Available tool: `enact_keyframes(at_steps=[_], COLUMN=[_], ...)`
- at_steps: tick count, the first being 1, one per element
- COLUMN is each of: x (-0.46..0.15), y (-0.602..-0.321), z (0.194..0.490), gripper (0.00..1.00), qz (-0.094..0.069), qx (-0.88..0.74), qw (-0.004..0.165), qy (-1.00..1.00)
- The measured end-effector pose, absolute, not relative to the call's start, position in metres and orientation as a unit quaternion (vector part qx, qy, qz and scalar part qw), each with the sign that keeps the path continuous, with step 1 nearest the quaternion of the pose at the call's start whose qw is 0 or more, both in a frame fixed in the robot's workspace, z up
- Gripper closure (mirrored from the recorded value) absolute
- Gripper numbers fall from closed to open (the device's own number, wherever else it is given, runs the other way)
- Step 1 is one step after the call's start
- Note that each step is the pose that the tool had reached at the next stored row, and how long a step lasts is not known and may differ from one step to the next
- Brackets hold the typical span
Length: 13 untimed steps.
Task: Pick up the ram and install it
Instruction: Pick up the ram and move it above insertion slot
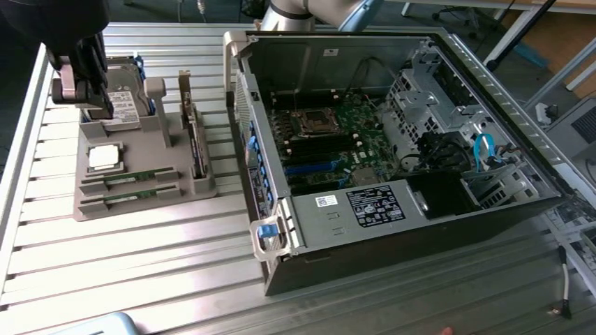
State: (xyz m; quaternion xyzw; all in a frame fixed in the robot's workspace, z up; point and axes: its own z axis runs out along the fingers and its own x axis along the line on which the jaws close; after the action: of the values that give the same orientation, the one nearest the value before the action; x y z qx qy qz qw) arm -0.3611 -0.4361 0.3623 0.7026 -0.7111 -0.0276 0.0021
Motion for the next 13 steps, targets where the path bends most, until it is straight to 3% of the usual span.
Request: enact_keyframes(at_steps=[5,6,8,9,13], x=[-0.3611,-0.3611,-0.3611,-0.3611,-0.3611], y=[-0.4361,-0.4361,-0.4361,-0.4361,-0.4361], z=[0.3624,0.3624,0.3623,0.3623,0.3623], gripper=[0.89,0.84,0.84,0.76,0.76], qz=[-0.028,-0.028,-0.028,-0.028,-0.028], qx=[0.703,0.703,0.703,0.703,0.703], qw=[0.002,0.002,0.002,0.002,0.002], qy=[-0.711,-0.711,-0.711,-0.711,-0.711])
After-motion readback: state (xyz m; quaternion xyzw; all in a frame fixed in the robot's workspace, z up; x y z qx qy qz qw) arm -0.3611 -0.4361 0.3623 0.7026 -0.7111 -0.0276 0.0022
